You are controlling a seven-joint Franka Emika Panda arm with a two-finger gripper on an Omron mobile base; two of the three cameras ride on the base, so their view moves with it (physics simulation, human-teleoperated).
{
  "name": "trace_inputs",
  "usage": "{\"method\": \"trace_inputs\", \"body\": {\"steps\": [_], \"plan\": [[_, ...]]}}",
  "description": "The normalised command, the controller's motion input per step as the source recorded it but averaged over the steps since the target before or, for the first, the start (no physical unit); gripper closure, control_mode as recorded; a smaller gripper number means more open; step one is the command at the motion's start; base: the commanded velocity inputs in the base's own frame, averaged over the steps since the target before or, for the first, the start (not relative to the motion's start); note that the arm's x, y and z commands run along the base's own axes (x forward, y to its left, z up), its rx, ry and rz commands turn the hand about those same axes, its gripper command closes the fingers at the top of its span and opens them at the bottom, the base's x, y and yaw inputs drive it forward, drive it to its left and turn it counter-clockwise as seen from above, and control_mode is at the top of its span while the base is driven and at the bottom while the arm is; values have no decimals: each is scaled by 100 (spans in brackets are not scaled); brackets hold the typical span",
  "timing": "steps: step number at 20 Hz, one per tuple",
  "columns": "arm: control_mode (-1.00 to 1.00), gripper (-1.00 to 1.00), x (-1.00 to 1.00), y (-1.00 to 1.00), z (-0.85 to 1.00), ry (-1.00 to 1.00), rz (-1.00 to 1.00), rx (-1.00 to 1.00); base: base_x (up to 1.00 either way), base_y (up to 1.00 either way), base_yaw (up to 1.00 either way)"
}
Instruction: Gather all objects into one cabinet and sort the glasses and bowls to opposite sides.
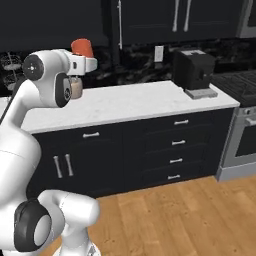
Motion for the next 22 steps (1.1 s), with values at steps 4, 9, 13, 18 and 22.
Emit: {"method": "trace_inputs", "body": {"steps": [4,9,13,18,22], "plan": [[100,100,0,0,0,0,0,0,0,-18,-55],[100,100,0,0,0,0,0,0,-1,-18,-56],[100,100,0,0,0,0,0,0,0,-16,-60],[100,100,0,0,0,0,0,0,10,-45,-60],[100,100,0,0,0,0,0,0,25,-49,-58]]}}
